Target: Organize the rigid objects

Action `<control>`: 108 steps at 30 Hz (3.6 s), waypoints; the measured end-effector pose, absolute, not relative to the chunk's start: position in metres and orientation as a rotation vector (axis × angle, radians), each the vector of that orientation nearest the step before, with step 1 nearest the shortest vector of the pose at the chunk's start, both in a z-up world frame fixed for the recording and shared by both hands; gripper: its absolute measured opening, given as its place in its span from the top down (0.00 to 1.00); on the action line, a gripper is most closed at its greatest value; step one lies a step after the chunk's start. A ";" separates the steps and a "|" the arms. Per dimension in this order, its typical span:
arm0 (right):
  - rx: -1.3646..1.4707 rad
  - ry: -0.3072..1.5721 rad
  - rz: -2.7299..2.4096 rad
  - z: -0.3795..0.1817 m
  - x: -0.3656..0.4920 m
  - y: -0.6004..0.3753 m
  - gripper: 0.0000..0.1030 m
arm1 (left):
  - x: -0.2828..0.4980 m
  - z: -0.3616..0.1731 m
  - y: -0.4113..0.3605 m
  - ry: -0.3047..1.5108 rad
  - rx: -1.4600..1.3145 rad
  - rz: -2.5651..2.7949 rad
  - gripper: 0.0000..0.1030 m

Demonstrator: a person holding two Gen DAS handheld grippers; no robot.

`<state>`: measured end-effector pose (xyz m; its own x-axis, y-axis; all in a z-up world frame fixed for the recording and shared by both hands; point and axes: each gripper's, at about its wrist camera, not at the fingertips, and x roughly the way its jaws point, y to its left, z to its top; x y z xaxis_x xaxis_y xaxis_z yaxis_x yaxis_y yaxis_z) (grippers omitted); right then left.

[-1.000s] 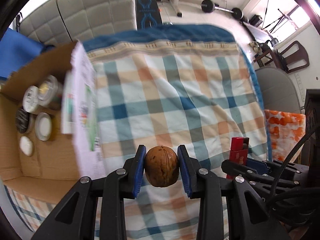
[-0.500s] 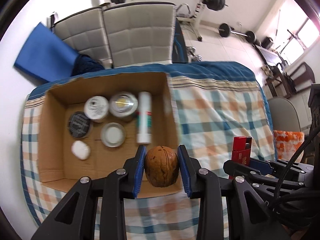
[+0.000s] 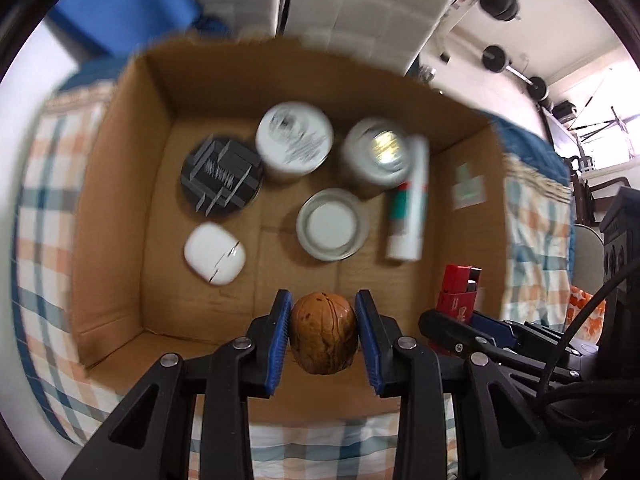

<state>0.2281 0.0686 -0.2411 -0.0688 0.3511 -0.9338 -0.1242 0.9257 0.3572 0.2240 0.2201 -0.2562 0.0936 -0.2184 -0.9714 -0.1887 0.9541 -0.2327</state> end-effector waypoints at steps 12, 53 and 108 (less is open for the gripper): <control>0.115 1.730 0.311 -0.337 0.234 0.111 0.64 | 0.231 -0.344 0.239 1.668 -0.356 -0.050 0.71; -0.031 1.552 0.219 -0.234 0.231 0.105 0.03 | 0.209 -0.216 0.244 1.400 -0.148 0.131 0.00; 0.029 0.948 0.171 0.070 0.029 0.000 0.03 | 0.031 0.047 0.190 0.847 -0.080 0.086 0.00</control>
